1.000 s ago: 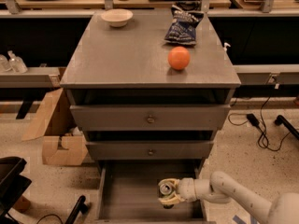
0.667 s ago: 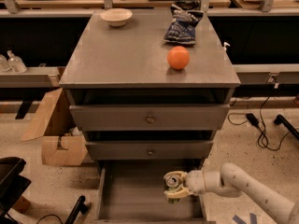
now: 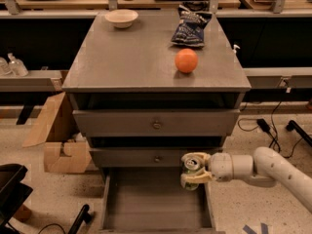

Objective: Pick green can from bottom drawer and place on counter

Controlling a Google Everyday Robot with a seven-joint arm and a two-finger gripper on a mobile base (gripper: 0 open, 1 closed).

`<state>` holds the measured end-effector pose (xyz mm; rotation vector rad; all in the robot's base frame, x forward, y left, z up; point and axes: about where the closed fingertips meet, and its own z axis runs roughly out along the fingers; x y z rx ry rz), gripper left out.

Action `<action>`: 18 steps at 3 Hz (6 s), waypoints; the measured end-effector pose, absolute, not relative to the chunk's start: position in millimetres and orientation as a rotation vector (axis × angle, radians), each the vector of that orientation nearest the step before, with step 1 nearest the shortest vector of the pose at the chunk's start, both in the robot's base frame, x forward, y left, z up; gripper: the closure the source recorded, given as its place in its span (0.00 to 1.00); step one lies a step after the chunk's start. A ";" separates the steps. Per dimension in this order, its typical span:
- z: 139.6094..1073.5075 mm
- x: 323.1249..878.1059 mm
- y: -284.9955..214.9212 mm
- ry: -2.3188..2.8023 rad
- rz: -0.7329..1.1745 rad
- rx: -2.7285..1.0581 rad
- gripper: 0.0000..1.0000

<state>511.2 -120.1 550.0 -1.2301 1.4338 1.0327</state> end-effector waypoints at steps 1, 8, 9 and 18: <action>627.2 523.2 -119.5 1.414 0.961 -1.213 1.00; 995.4 671.4 39.2 1.416 0.570 -1.080 1.00; 1011.4 725.5 53.6 1.377 0.559 -1.008 1.00; 899.2 848.2 90.9 1.523 0.452 -0.872 0.00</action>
Offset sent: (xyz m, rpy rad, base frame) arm 0.0574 -0.0191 0.2002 -0.0871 -0.1090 -0.1285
